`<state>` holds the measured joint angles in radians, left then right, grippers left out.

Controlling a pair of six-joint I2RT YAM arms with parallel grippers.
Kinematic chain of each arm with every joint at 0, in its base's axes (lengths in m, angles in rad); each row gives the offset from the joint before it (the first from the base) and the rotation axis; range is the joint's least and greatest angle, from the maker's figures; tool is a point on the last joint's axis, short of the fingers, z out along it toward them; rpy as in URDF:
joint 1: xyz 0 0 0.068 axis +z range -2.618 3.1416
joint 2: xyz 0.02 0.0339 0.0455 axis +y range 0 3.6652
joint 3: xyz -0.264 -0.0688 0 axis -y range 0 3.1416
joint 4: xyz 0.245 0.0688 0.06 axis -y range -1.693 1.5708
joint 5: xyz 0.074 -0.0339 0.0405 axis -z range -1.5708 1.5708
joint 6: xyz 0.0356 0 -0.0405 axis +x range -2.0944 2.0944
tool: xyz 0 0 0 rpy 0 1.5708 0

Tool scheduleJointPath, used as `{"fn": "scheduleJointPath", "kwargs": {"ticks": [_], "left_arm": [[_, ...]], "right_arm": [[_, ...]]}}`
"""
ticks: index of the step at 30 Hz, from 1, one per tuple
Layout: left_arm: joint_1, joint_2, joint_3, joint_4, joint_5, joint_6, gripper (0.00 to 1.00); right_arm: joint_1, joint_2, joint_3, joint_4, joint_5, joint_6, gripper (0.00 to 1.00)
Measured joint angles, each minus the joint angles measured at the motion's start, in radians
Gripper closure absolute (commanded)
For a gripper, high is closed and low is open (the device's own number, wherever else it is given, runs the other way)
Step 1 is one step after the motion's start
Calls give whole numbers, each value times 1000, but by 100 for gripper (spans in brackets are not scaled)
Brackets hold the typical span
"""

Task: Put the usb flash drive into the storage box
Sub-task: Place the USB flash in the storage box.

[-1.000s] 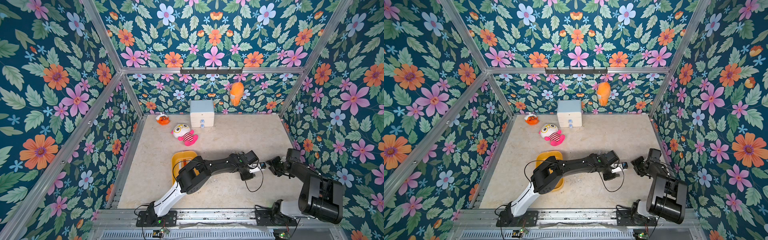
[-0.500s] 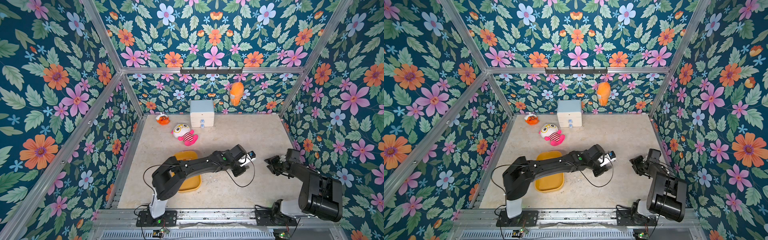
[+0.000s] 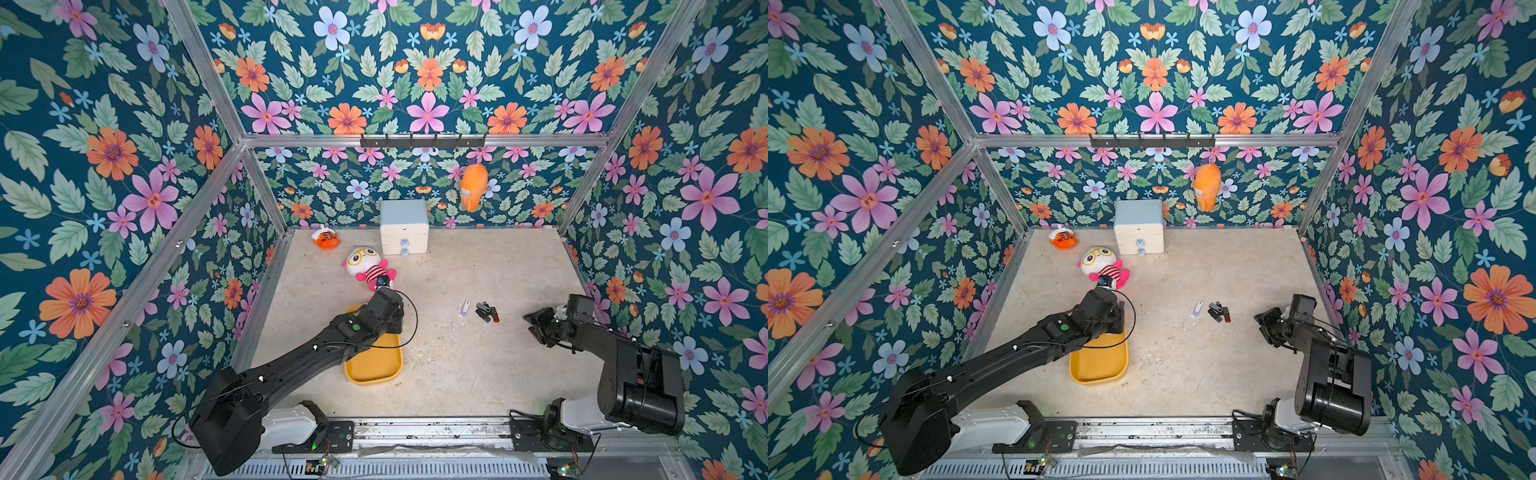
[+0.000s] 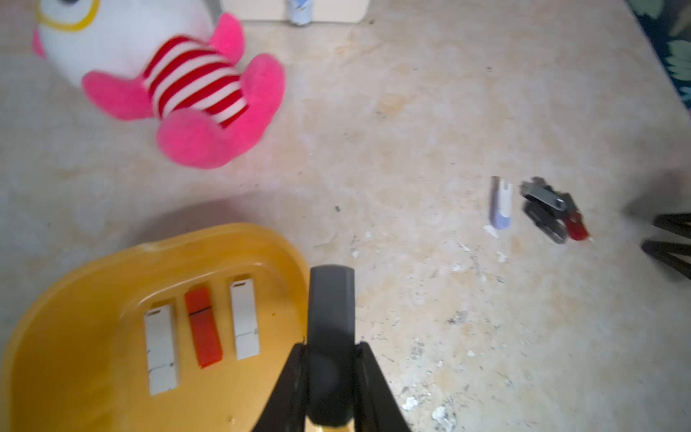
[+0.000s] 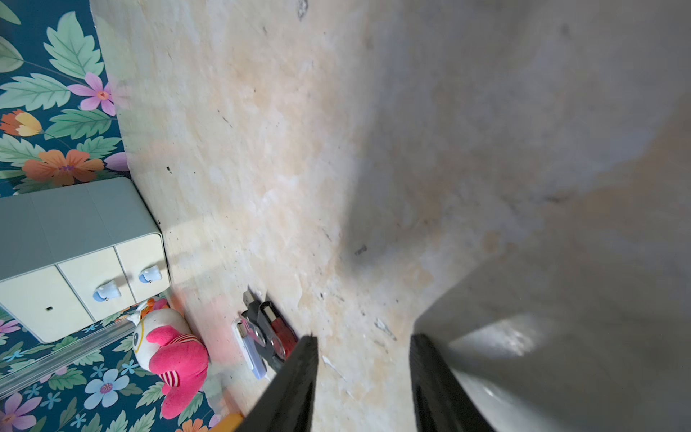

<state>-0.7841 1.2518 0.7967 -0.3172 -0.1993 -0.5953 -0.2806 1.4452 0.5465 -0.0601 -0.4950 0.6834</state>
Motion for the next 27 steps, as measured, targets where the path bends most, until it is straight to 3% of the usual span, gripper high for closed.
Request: {"fn": "scheduleJointPath", "kwargs": {"ticks": [6, 14, 23, 27], "left_arm": [[44, 74, -19, -19, -5, -112, 92], [57, 191, -23, 23, 46, -159, 91], [69, 274, -24, 63, 82, -167, 81], [69, 281, -24, 63, 84, -167, 66]], "right_arm": [[6, 1, 1, 0, 2, 0, 53], [8, 4, 3, 0, 2, -3, 53], [13, 14, 9, 2, -5, -3, 53], [15, 14, 9, 2, -4, -3, 53]]}}
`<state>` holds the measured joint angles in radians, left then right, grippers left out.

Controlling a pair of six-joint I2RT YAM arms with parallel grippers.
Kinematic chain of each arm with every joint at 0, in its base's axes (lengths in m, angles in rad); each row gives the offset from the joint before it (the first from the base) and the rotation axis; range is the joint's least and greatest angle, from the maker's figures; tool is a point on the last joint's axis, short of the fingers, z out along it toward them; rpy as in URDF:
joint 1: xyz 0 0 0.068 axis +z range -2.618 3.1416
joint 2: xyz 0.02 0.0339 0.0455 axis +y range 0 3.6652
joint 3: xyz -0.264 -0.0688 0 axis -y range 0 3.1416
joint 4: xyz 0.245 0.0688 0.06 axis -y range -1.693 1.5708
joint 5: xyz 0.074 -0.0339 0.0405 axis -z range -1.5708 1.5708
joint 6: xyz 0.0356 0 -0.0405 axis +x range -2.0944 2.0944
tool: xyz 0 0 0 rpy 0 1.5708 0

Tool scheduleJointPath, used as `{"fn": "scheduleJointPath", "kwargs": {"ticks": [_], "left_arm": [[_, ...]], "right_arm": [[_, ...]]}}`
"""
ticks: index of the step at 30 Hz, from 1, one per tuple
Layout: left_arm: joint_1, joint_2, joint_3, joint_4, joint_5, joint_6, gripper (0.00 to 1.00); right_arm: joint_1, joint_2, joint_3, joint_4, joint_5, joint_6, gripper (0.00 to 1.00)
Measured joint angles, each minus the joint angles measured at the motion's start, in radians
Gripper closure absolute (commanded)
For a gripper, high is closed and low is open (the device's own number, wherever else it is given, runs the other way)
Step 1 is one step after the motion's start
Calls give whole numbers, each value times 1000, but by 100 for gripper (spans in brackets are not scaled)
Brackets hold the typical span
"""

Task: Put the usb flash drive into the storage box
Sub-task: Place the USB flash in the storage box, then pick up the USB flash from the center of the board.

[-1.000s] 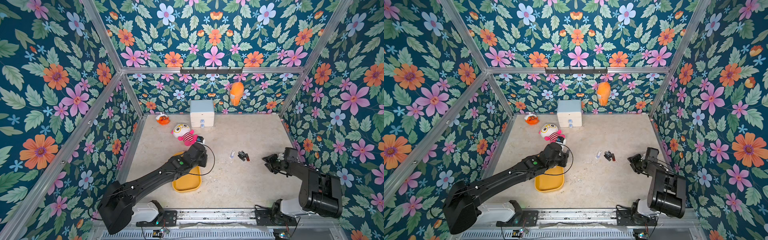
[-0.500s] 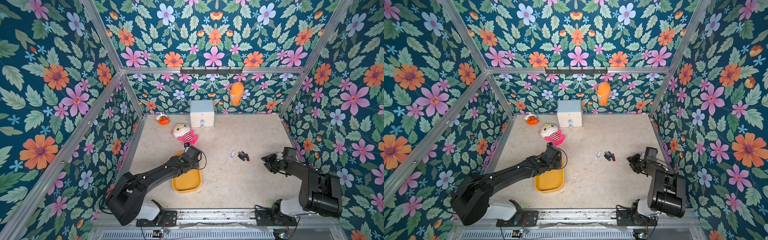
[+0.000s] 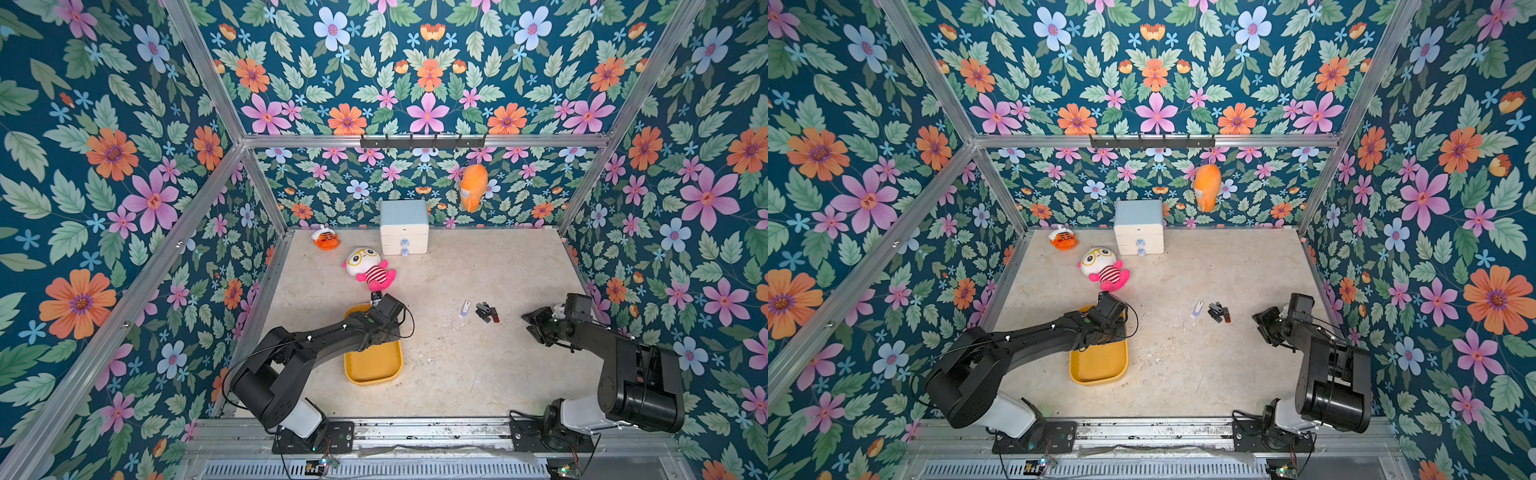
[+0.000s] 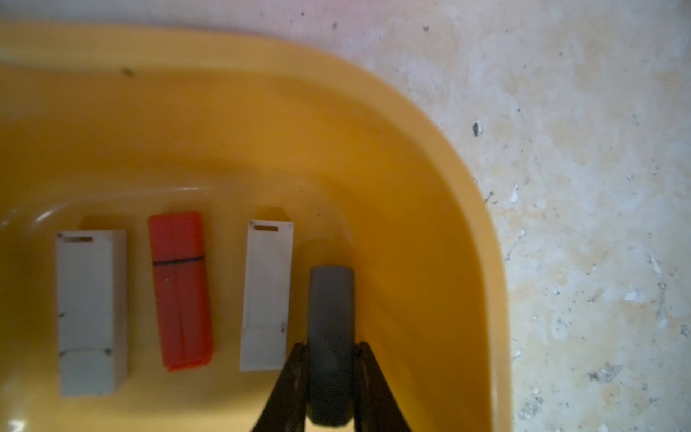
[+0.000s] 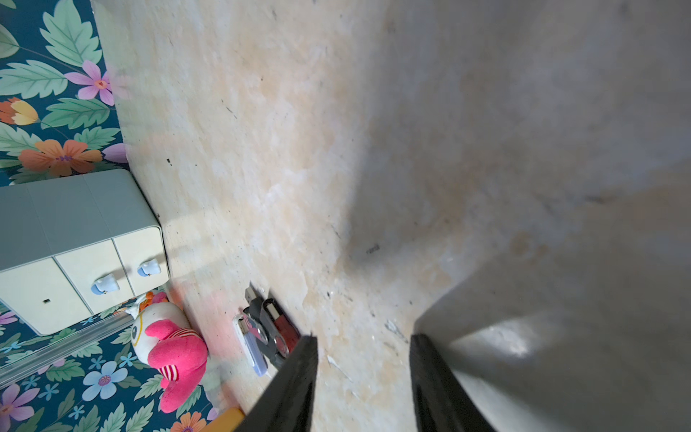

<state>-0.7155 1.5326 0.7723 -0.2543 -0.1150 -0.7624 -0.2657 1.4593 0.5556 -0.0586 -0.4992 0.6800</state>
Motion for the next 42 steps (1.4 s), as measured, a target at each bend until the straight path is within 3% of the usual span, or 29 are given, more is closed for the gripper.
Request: {"fn": "scheduleJointPath", "kwargs": {"ticks": [7, 17, 26, 30, 34, 42], "left_arm": [[1, -38, 1, -16, 1, -15, 50], [0, -159, 46, -94, 5, -3, 42], [0, -357, 156, -262, -34, 50, 34], [0, -472, 160, -354, -89, 74, 26], [24, -528, 129, -457, -165, 104, 25], [87, -587, 96, -515, -248, 194, 22]], "right_arm": [[2, -1, 0, 1, 1, 0, 53], [14, -7, 6, -10, 15, -3, 53], [86, -92, 47, -186, 126, -43, 50], [159, -163, 95, -272, 208, -72, 49], [277, -209, 144, -355, 288, -82, 47], [572, -156, 313, -493, 396, -93, 47]]}}
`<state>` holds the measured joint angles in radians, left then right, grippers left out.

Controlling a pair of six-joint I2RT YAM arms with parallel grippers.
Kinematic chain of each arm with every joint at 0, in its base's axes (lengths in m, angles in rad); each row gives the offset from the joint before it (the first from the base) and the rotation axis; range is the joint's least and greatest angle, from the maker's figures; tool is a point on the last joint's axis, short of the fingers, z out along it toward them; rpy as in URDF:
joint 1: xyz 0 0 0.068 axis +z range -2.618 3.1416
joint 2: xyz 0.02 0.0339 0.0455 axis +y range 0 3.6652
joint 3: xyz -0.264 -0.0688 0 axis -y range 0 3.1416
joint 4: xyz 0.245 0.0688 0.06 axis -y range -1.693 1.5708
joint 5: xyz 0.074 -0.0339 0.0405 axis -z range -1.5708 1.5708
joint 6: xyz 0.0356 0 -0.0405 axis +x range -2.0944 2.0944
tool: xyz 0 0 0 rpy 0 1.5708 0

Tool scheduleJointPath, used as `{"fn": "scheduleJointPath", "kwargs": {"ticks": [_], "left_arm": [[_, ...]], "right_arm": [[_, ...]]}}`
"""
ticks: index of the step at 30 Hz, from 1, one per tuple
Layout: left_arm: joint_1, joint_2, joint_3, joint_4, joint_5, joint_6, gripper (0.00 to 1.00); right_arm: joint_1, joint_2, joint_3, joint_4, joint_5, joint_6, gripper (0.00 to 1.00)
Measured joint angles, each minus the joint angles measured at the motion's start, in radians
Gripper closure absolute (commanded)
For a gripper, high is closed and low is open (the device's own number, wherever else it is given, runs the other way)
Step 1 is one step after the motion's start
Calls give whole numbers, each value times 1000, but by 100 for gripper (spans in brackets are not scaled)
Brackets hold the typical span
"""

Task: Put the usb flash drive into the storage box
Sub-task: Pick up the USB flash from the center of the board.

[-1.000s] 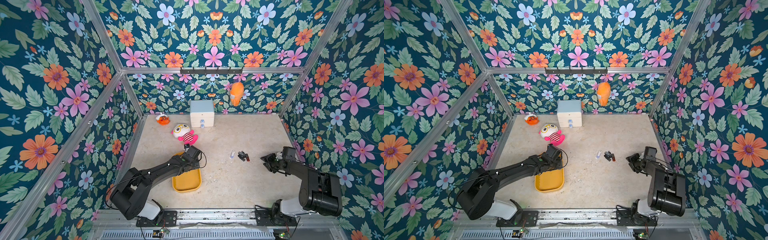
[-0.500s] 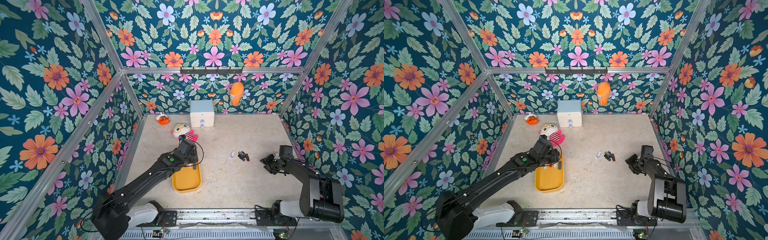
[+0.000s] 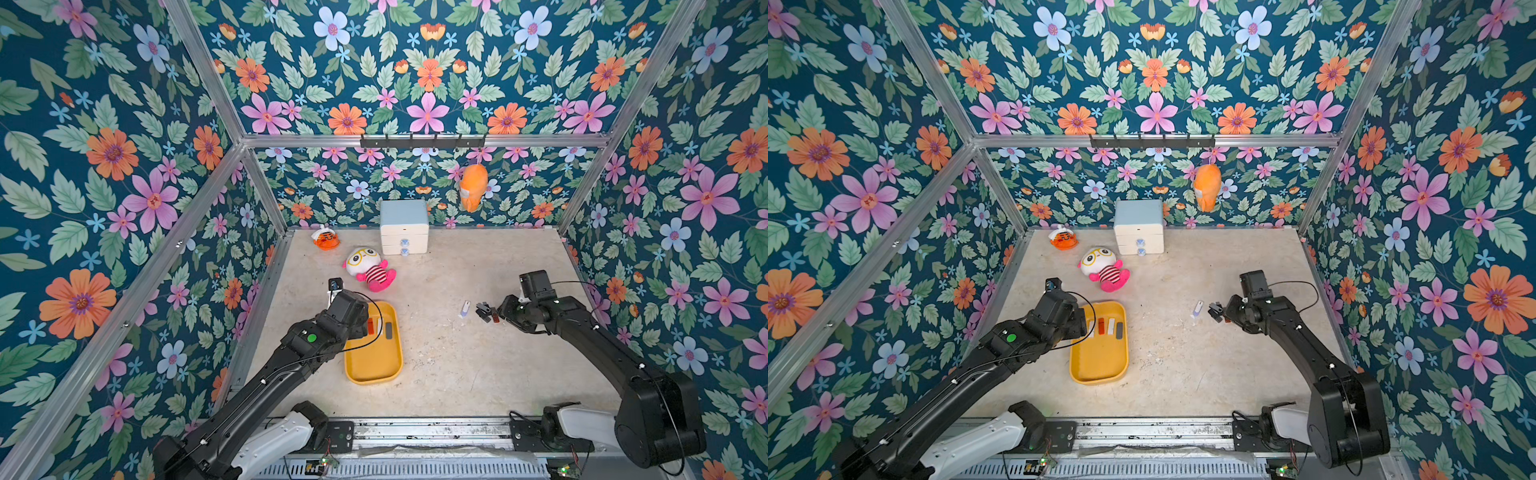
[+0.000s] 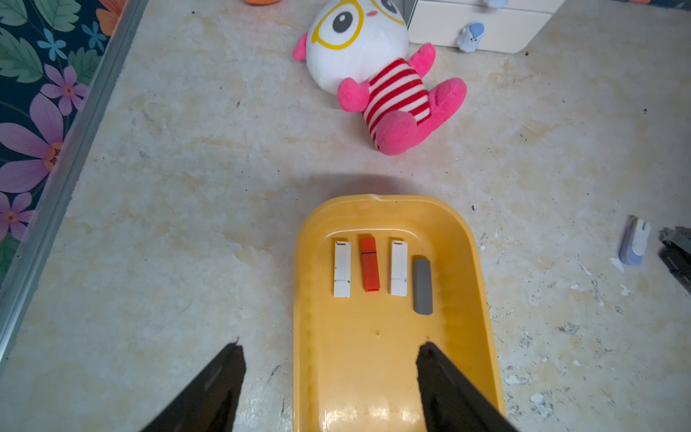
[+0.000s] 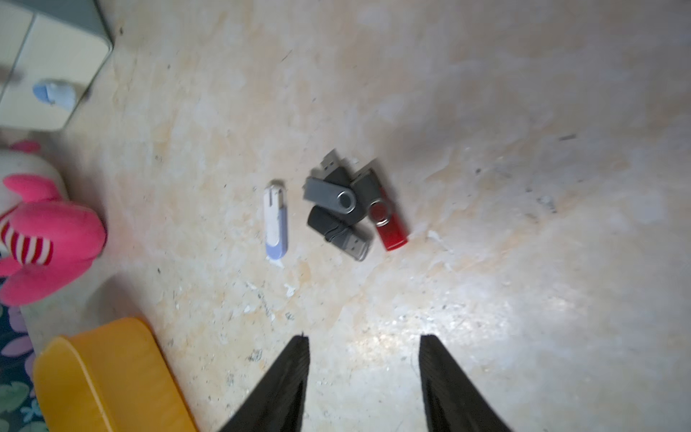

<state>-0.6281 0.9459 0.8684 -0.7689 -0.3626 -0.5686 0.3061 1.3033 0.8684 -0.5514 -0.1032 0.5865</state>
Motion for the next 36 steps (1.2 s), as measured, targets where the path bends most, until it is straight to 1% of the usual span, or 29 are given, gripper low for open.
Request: {"fn": "scheduleJointPath", "kwargs": {"ticks": [3, 6, 11, 17, 26, 33, 36], "left_arm": [[36, 21, -25, 6, -4, 26, 22], [58, 24, -39, 33, 18, 56, 22], [100, -1, -65, 72, 61, 92, 22], [111, -2, -74, 95, 91, 103, 22], [111, -2, -79, 105, 103, 107, 22], [111, -1, -83, 111, 106, 108, 22], [111, 3, -84, 111, 107, 111, 22]], "right_arm": [[103, 56, 59, -49, 32, 1, 46], [200, 131, 118, -85, 63, 4, 46], [272, 274, 219, -135, 107, 21, 45], [285, 452, 345, -179, 142, 29, 45], [286, 659, 538, -233, 189, 49, 46], [278, 734, 608, -261, 227, 74, 47], [265, 753, 620, -263, 232, 78, 50]]}}
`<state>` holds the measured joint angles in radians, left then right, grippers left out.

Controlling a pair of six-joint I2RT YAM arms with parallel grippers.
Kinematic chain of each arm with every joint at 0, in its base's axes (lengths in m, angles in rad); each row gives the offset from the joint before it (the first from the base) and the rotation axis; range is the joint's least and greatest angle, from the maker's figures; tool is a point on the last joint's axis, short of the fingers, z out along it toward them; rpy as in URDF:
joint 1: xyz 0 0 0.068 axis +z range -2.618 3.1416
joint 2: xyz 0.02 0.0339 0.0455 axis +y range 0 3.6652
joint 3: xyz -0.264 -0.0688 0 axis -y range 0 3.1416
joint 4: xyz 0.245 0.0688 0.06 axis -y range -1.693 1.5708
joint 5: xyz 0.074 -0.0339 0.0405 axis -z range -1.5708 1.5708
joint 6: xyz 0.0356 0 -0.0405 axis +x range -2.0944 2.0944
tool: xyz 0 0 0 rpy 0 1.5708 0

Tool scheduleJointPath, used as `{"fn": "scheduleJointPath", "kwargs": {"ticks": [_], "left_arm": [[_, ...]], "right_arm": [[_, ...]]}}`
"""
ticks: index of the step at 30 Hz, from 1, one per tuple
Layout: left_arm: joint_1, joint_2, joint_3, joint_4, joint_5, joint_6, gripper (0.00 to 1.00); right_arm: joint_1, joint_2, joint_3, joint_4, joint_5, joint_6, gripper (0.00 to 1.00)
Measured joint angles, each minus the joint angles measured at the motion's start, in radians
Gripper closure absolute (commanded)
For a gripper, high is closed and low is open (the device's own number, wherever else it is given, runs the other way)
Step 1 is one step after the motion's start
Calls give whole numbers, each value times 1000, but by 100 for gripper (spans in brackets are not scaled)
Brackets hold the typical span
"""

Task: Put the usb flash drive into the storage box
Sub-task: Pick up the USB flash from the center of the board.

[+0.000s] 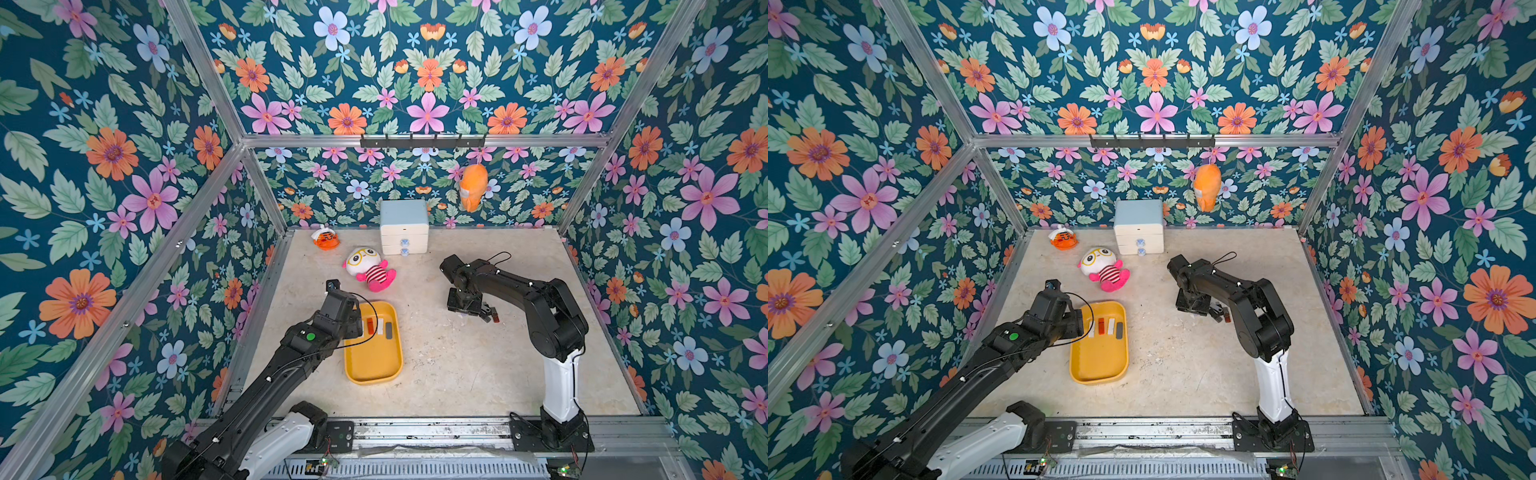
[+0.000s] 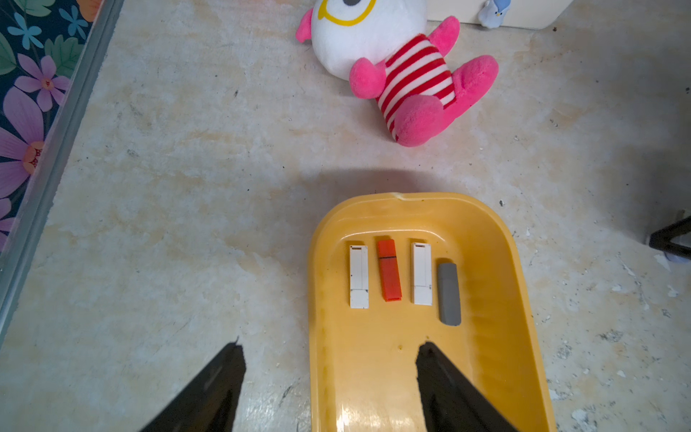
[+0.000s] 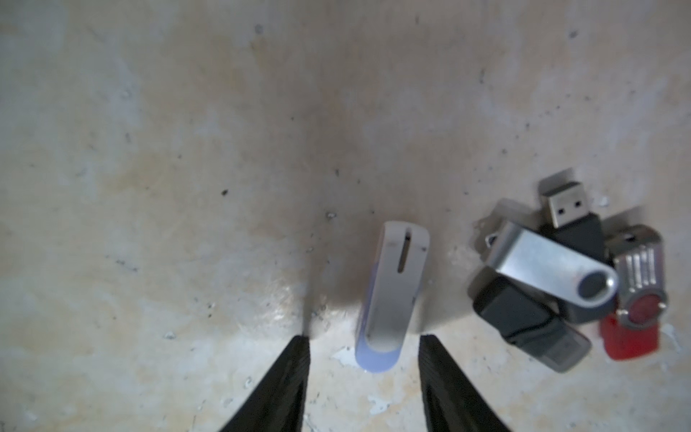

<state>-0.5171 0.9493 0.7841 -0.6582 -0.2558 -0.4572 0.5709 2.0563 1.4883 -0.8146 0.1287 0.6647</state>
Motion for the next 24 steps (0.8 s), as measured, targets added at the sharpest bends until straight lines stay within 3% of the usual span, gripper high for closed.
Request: {"fn": "scheduleJointPath", "kwargs": {"ticks": [4, 16, 24], "left_arm": [[0, 5, 0, 0, 3, 11, 22], [0, 12, -1, 1, 13, 11, 23], [0, 3, 0, 1, 11, 11, 22]], "right_arm": [[-16, 10, 2, 2, -2, 5, 56], [-18, 1, -13, 42, -31, 4, 90], [32, -128, -59, 47, -28, -17, 92]]}}
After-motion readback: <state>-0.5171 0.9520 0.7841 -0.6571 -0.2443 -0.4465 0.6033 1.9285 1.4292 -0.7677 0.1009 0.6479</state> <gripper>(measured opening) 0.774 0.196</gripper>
